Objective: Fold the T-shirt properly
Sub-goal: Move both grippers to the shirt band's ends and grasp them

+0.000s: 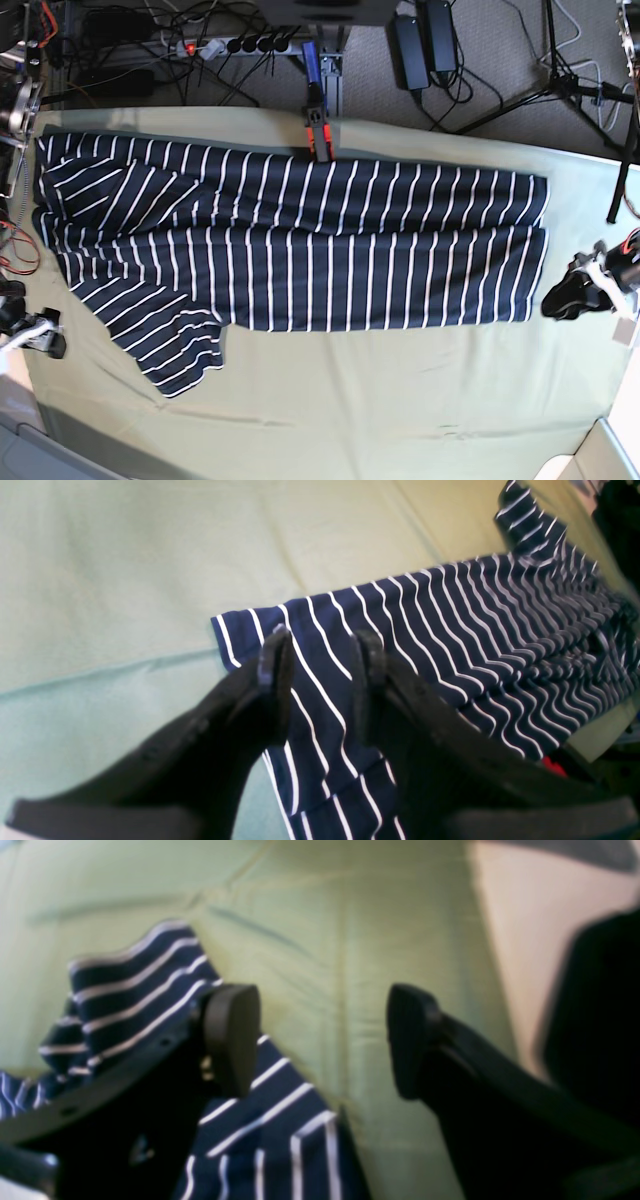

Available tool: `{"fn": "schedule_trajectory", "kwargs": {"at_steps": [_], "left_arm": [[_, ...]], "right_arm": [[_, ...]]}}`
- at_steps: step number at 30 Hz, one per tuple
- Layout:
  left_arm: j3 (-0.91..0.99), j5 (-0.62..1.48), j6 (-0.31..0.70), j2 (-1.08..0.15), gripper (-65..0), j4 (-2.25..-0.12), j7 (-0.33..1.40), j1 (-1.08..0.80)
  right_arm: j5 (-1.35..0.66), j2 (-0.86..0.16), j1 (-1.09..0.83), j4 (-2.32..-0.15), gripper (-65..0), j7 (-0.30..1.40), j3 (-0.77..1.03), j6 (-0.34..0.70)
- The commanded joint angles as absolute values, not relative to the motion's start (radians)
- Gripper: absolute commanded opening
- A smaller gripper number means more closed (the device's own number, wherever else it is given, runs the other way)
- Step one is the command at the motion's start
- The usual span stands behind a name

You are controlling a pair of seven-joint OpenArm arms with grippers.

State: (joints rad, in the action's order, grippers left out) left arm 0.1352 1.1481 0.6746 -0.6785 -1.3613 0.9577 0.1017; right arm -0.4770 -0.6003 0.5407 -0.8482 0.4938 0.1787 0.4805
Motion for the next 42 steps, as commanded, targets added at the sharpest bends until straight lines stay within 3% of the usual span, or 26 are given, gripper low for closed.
{"fn": "schedule_trajectory", "kwargs": {"at_steps": [1, 8, 18, 42], "left_arm": [[0.144, 1.163, 0.698, -0.701, -41.9, -1.380, 0.944, 0.113], [0.144, 1.170, 0.698, -0.705, -41.9, -1.381, 0.970, 0.106], [0.144, 1.217, 0.698, -0.734, -41.9, -1.381, 0.968, 0.067], [0.144, 1.215, 0.698, -0.734, -42.0, -1.381, 0.961, 0.067]], "right_arm": [[-0.457, -0.601, 0.571, -0.846, -25.1, 0.444, 0.167, 0.521], [-0.318, -0.500, 0.672, -0.680, -25.1, 0.326, 0.148, 0.511], [-0.291, -0.499, 0.730, -0.437, -24.2, 0.310, 0.148, 0.511], [-0.326, -0.398, 0.720, -0.425, -24.3, 0.342, 0.148, 0.566]]}}
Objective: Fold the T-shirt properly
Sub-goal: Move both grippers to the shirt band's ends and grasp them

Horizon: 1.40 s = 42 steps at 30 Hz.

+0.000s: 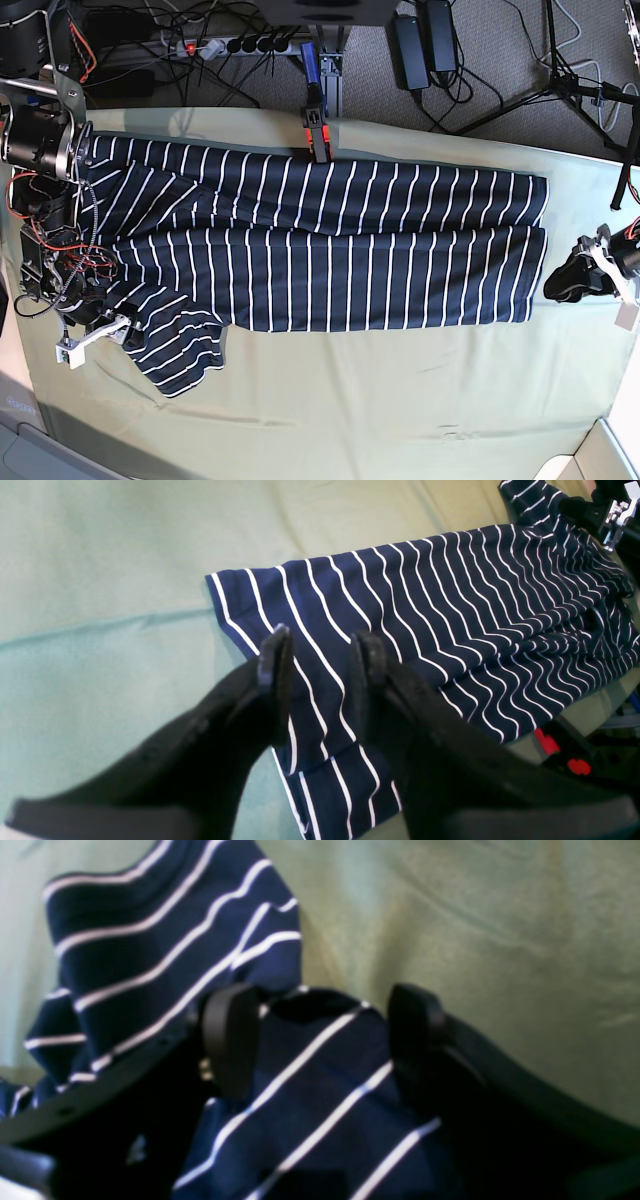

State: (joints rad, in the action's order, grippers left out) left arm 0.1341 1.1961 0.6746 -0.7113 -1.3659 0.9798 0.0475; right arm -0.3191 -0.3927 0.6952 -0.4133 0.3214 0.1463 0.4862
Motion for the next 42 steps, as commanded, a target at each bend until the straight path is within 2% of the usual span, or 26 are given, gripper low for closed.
{"fn": "schedule_trajectory", "kwargs": {"at_steps": [1, 19, 20, 23, 25, 30, 36, 42], "left_arm": [[0.144, 1.215, 0.698, -0.734, -42.0, -1.381, 0.960, 0.067], [0.144, 1.179, 0.698, -0.734, -41.9, -1.380, 0.945, 0.065], [0.144, 1.162, 0.698, -0.734, -41.3, -1.378, 0.938, 0.064], [0.141, 1.105, 0.698, -0.734, -32.0, -1.370, 0.905, 0.057], [0.130, 1.056, 0.698, -0.734, -29.1, -1.359, 0.839, 0.052], [0.066, 0.952, 0.698, -0.708, -29.1, -1.259, 0.685, 0.073], [0.039, 0.946, 0.698, -0.645, -29.1, -1.058, 0.669, 0.161], [0.039, 0.953, 0.698, -0.598, -29.1, -0.950, 0.670, 0.244]], "right_arm": [[-0.326, -0.398, 0.720, -0.427, -24.3, 0.342, 0.148, 0.566], [-0.408, -0.398, 0.719, -0.471, -24.3, 0.401, 0.148, 0.566], [-0.408, -0.398, 0.719, -0.471, -24.3, 0.401, 0.148, 0.566], [-0.408, -0.398, 0.717, -0.471, -24.3, 0.403, 0.148, 0.566], [-0.408, -0.398, 0.717, -0.471, -24.3, 0.405, 0.148, 0.566], [-0.410, -0.398, 0.717, -0.471, -24.3, 0.416, 0.148, 0.566], [-0.427, -0.398, 0.717, -0.471, -24.3, 0.427, 0.148, 0.566], [-0.427, -0.398, 0.706, -0.471, -24.3, 0.427, 0.148, 0.566]]}}
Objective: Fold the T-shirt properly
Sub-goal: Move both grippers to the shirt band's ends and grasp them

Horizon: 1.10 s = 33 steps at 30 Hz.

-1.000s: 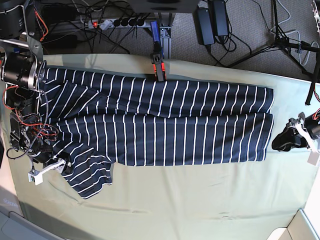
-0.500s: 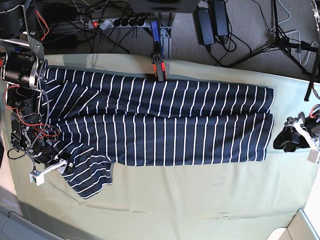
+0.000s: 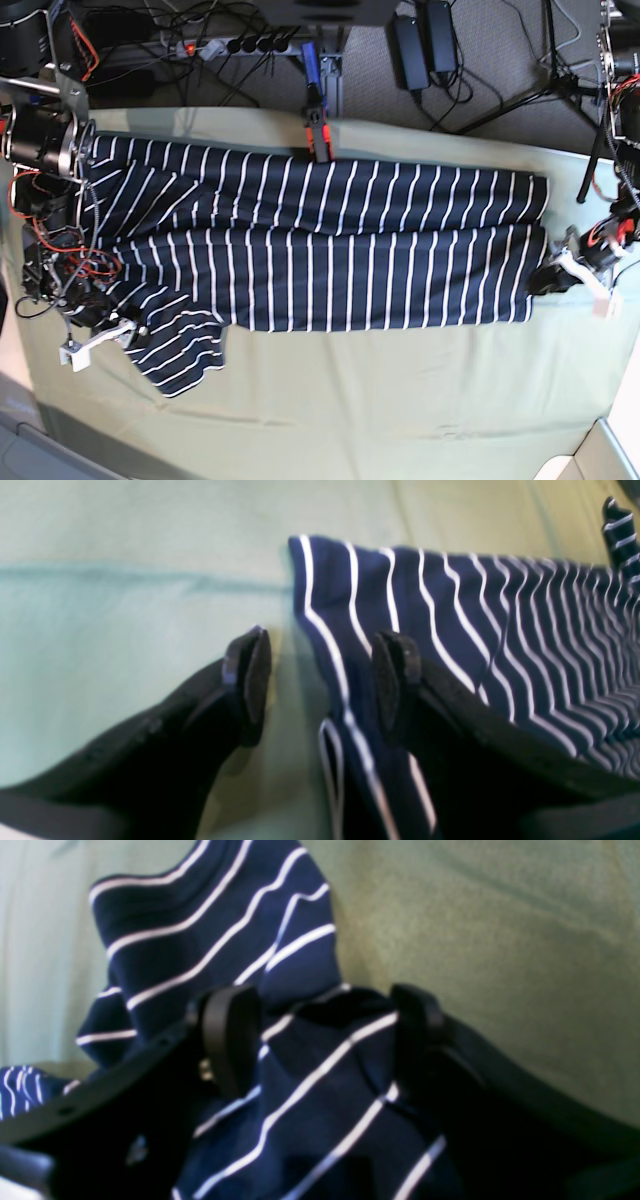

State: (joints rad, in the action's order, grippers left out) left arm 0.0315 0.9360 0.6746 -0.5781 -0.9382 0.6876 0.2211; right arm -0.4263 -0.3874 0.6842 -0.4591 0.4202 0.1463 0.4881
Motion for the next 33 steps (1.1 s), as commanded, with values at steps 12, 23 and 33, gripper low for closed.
{"fn": "schedule_trajectory", "kwargs": {"at_steps": [12, 23, 33], "left_arm": [[0.039, 0.888, 0.698, -0.510, -29.1, -0.801, 0.654, 0.332], [0.039, 0.902, 0.698, -0.477, -34.8, -0.797, 0.654, 0.332], [0.039, 0.954, 0.698, -0.477, -65.0, -0.801, 0.655, 0.332]], "right_arm": [[-0.438, -0.399, 0.667, -0.472, -24.3, 0.427, 0.148, 0.566], [-0.438, -0.399, 0.668, -0.473, -24.5, 0.427, 0.148, 0.566], [-0.438, -0.399, 0.670, -0.509, -42.7, 0.427, 0.148, 0.566]]}}
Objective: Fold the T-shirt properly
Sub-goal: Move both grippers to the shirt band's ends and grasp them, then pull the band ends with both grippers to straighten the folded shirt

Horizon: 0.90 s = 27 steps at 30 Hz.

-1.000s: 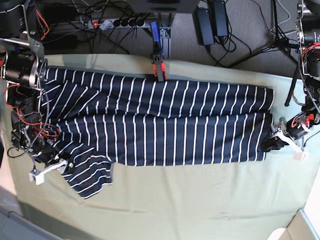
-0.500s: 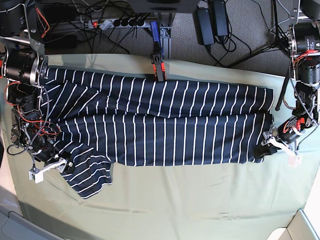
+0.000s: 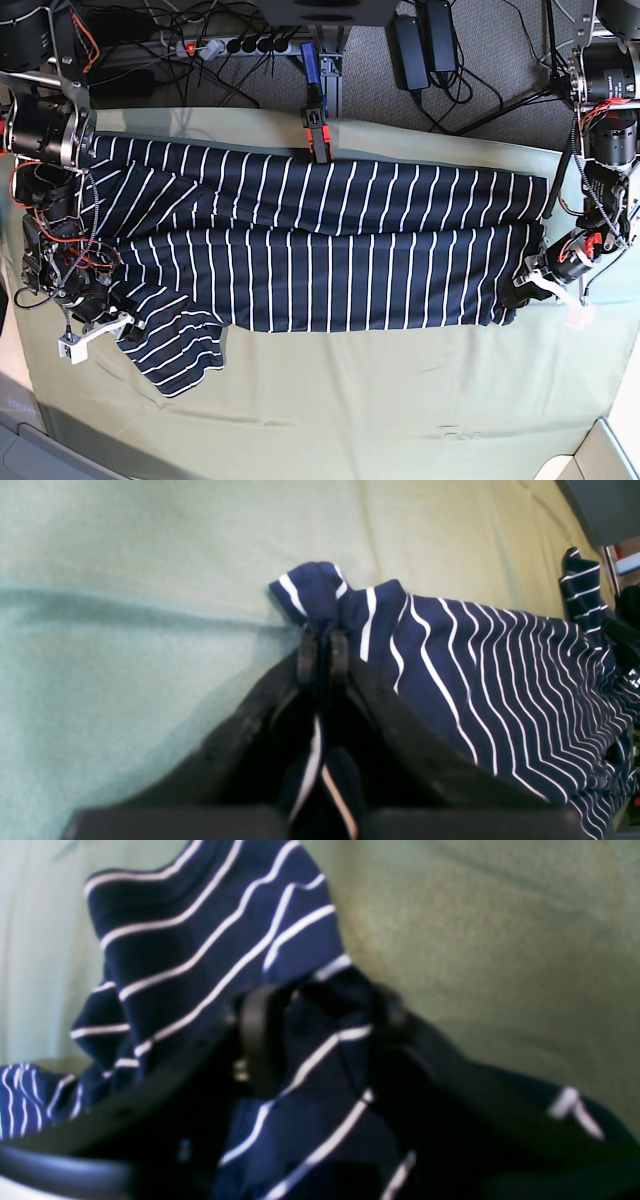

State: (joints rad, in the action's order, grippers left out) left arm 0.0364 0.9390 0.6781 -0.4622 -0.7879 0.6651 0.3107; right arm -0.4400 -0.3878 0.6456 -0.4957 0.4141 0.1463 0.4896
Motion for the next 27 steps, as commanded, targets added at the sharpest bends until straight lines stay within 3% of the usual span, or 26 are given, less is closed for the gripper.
{"fn": "schedule_trajectory", "kwargs": {"at_steps": [1, 5, 8, 21, 27], "left_arm": [[0.039, 0.955, 0.698, -0.477, -65.0, -0.801, 0.655, 0.332], [0.039, 0.988, 0.698, -0.477, -65.0, -0.821, 0.674, 0.332], [0.039, 0.995, 0.698, -0.477, -65.0, -0.848, 0.694, 0.332], [0.039, 1.057, 0.698, -0.483, -65.0, -0.864, 0.751, 0.332], [0.039, 1.102, 0.698, -0.508, -65.0, -0.996, 0.813, 0.303]], "right_arm": [[-0.438, -0.399, 0.670, -0.521, -44.7, 0.427, 0.148, 0.566], [-0.437, -0.399, 0.670, -0.575, -53.8, 0.427, 0.148, 0.566], [-0.437, -0.399, 0.670, -0.606, -65.0, 0.427, 0.148, 0.566], [-0.435, -0.410, 0.668, -0.635, -65.0, 0.471, 0.148, 0.573], [-0.499, -0.442, 0.595, -0.764, -65.0, 0.513, 0.148, 0.573]]}}
